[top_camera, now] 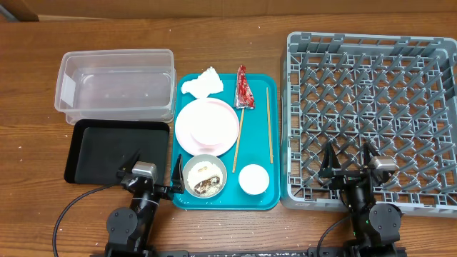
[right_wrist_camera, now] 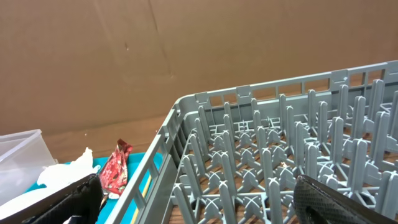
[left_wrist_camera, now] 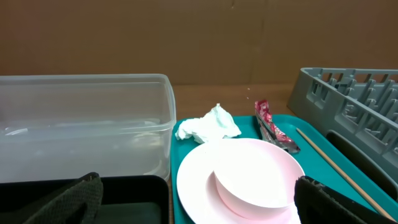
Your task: Sort waste into correct bins and load items into the dishwasher
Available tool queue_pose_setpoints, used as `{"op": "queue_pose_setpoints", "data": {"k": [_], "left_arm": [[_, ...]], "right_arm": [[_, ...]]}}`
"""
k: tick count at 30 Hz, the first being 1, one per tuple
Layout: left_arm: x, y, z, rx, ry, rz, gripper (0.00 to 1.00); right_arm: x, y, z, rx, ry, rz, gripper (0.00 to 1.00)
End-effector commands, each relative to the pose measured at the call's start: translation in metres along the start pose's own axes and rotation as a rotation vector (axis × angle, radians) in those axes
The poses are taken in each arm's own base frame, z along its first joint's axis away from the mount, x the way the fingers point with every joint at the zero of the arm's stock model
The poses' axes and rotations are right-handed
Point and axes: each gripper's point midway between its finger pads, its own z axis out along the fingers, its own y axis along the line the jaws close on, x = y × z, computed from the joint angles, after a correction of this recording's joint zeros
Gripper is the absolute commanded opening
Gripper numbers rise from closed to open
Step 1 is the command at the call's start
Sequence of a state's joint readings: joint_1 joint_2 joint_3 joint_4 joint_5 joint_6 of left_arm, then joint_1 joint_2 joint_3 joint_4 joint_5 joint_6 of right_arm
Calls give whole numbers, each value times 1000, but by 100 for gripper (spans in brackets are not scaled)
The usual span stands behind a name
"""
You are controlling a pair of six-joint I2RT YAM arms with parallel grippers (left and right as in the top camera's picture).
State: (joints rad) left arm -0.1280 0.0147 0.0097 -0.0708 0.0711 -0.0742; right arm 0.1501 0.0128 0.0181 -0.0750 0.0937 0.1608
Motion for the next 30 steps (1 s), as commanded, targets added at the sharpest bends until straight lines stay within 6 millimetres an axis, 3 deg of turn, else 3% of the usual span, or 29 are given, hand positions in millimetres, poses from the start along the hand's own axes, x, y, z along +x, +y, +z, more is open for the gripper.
{"op": "queue_pose_setpoints", "data": {"k": [1,10,16,22,30], "left_arm": [[0,2,0,-9,-6,7,100],[0,1,0,0,-6,-90,100],[-2,-5,0,34,-11,-193,100],[-36,-38,-11,223,-66,-176,100],[-89,-41,-24,198,7,-154,100]], "right_arm": [[1,-2,0,7,-6,0,100],[2,-1,0,1,-3,0,100],[2,20,-1,-119,7,0,100],[-19,54,-11,-300,-34,3,100],[-67,64,-22,-286,28,50,100]]}}
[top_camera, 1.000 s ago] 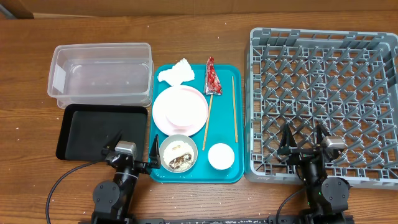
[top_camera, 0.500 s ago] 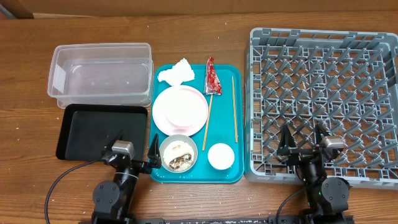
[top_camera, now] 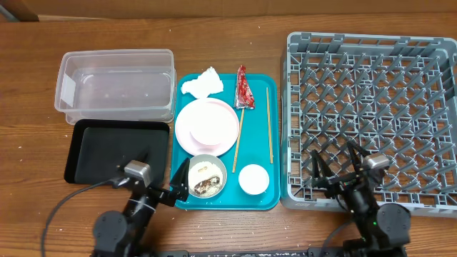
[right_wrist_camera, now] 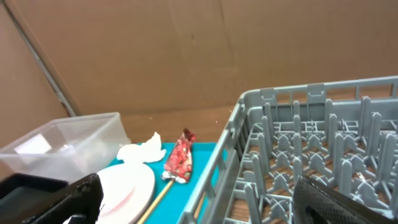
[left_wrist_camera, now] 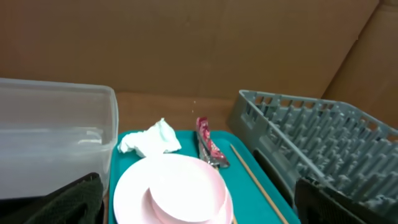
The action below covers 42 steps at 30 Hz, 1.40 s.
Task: Sort waste into correct bins and load items into the dishwasher
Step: 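Reach the left gripper to the white paper cup and grasp it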
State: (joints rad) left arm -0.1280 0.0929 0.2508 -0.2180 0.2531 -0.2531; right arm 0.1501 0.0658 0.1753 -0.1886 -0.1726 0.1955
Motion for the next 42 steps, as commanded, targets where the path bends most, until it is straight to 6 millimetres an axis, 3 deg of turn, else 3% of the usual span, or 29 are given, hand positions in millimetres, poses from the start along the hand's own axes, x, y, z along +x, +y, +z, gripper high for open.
{"op": "queue_pose_setpoints", "data": {"k": [1,7,13,16,19,21,26,30,35,42], "left_arm": [[-32,-11,-2,6,32,19,100],[-44,-6,18,-64,283,-47,100],[-70,-46,43,147,397,-117,100],[-64,-58,54,237,452,-153,100],[-31,-60,61,232,589,-197,100],[1,-64,61,220,722,-205,90],[74,-73,58,129,995,-97,84],[116,-85,54,92,1136,-7,93],[148,-112,62,126,1171,98,86],[180,-109,77,39,1182,199,77]], "right_arm": [[-46,17,-8,-26,-28,12,100],[-79,25,-2,26,158,52,100],[-86,35,15,13,364,104,100],[-73,46,22,-55,453,141,100],[-61,46,29,-62,510,170,100],[-51,42,35,-37,549,228,100],[-27,35,48,-2,648,312,100],[-16,37,53,-23,698,338,100],[-13,37,56,-27,709,343,100],[-13,37,56,-27,710,343,100]]}}
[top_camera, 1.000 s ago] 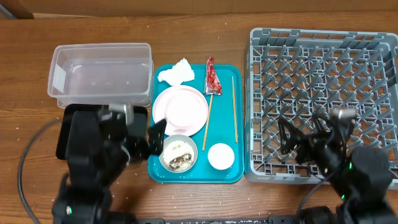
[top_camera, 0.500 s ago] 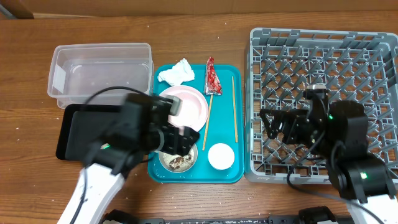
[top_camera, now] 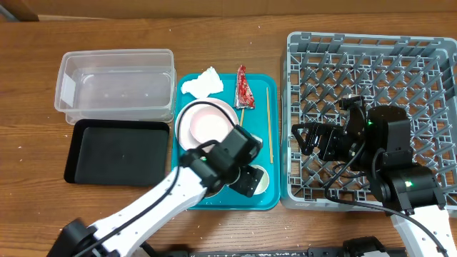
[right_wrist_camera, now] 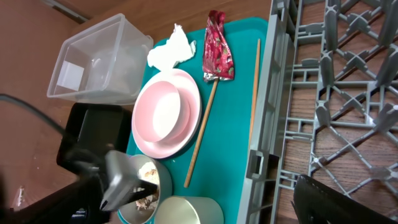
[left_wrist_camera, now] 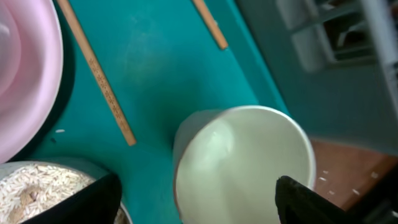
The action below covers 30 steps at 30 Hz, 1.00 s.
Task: Sort waste into correct bins and load items into the dishwasher
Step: 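Reach the left gripper to the white paper cup and grasp it, then lift the cup and hand it from left gripper to right gripper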
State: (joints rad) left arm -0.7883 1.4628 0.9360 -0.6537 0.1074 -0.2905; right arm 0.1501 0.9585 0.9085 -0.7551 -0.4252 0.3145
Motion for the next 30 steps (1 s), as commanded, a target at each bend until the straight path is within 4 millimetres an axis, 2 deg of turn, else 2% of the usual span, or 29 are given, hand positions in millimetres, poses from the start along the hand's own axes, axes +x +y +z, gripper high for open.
{"op": "queue_pose_setpoints", "data": {"k": [1,2,4,5,6,8,10,12,16,18,21,24,26,28,30], "left_arm": [[-4,11,9,-75,-4,-27,70],[-4,12,9,-75,-2,-30,66],[-5,12,10,-75,-4,-30,50],[-5,12,10,-74,-4,-30,40],[-4,12,10,-75,-3,-31,25],[-4,11,9,-73,-1,-37,4],[-7,7,4,-53,1,-52,4],[-18,3,-11,-25,-14,-66,4],[-57,15,-71,7,-114,-147,4],[-78,23,-105,88,-183,-183,4],[-102,20,-152,369,-275,-201,4],[-111,14,-194,725,-327,-219,4],[-111,21,-210,844,-344,-235,4],[-110,28,-218,910,-354,-246,4],[-109,27,-225,993,-352,-245,4]], "right_arm": [[-7,7,-5,-20,-18,-5,100],[-7,7,-5,-20,-17,-5,100],[-7,7,-5,-20,-16,-4,100],[-7,7,-5,-20,-17,-4,100],[-6,7,-5,-19,-16,-4,100],[-6,7,-5,-19,-16,-4,100],[-6,7,-5,-19,-15,-3,100],[-6,7,-5,-20,-15,-3,100],[-6,13,-5,-55,-10,-8,100],[-6,22,-6,-105,-5,-17,100],[-8,43,-10,-219,0,-44,100],[-8,68,-17,-361,7,-110,100],[-7,85,-24,-464,8,-177,100],[-9,103,-33,-564,-3,-230,100],[-13,117,-42,-647,-20,-274,100]]}}
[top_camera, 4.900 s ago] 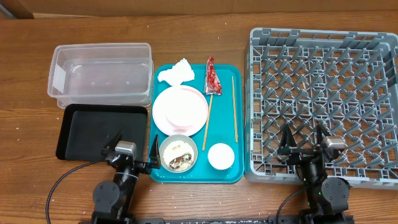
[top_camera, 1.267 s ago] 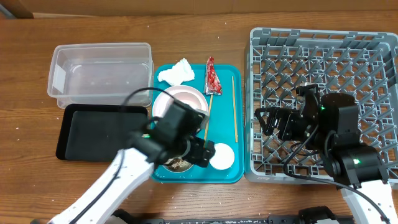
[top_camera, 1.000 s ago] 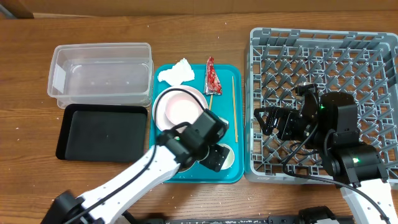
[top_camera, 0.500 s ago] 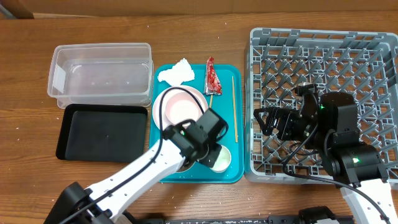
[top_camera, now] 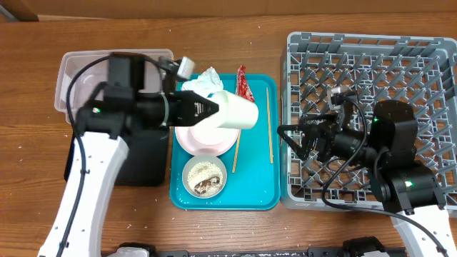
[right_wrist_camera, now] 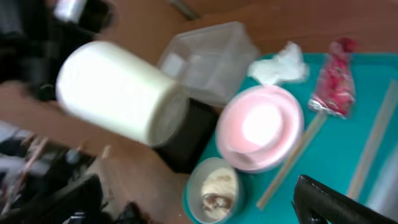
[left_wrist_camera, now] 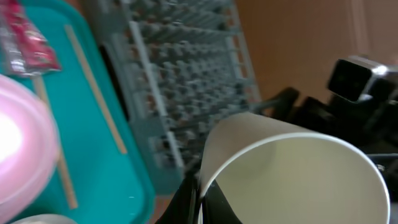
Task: Sort waste into correct bins and load items into the dishwasher
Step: 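Lift the cup and hand it from left gripper to right gripper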
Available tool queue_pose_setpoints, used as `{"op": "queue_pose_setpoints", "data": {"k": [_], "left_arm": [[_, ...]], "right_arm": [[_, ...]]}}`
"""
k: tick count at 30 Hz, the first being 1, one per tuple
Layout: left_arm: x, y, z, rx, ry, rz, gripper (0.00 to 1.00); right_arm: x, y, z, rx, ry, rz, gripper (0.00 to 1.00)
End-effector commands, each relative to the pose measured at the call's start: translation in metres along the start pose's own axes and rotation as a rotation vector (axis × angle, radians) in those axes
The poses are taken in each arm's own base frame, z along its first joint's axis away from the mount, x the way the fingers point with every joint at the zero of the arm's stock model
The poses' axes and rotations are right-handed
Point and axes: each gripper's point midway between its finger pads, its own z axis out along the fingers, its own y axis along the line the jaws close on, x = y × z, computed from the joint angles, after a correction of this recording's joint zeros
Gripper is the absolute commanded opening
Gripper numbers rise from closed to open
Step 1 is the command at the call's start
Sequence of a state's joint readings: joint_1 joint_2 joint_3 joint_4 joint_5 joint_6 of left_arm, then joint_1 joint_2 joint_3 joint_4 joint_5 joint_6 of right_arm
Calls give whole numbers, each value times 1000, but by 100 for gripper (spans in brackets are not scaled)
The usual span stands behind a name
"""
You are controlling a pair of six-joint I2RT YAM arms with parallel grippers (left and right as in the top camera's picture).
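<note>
A white cup (top_camera: 237,113) hangs on its side above the teal tray (top_camera: 257,187), its mouth toward the rack. My left gripper (top_camera: 213,107) is shut on the cup's rim (left_wrist_camera: 292,168), one finger inside it and one outside. On the tray lie a pink plate with a pink bowl (top_camera: 202,137), a bowl of rice leftovers (top_camera: 205,175), a crumpled napkin (top_camera: 205,80), a red wrapper (top_camera: 244,86) and two chopsticks (top_camera: 269,125). My right gripper (top_camera: 300,141) stands open and empty over the left edge of the grey dish rack (top_camera: 371,71), facing the cup (right_wrist_camera: 118,93).
A clear plastic bin (top_camera: 78,78) sits at the back left, with a black tray (top_camera: 139,164) in front of it. My left arm (top_camera: 93,171) reaches across both. Bare wooden table lies along the front edge.
The white cup stood upright at the tray's front right with my left gripper open around it. Now the gripper is shut on its rim and holds it tipped over the pink plate.
Both grippers stood open at the table's front edge, left by the black tray, right by the rack. Then the left one was down over the white cup and the right one raised over the rack. Now the cup is off the tray in my left gripper.
</note>
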State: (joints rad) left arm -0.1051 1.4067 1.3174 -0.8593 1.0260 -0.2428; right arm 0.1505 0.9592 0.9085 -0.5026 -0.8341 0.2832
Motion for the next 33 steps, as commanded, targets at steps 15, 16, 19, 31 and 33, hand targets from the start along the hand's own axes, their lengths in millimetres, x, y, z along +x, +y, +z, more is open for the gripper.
{"op": "queue_pose_setpoints", "data": {"k": [15,16,19,31,33], "left_arm": [[22,-66,0,461,152,13,4],[22,-65,2,451,155,15,4],[24,-66,5,445,163,18,4],[24,-65,6,441,163,18,64],[21,-59,5,412,148,15,97]], "right_arm": [[-6,94,35,-414,51,-173,91],[-6,99,35,-432,44,-194,88],[-9,109,35,-462,27,-226,79],[-9,106,32,-447,29,-212,54],[-11,92,31,-379,20,-169,53]]}}
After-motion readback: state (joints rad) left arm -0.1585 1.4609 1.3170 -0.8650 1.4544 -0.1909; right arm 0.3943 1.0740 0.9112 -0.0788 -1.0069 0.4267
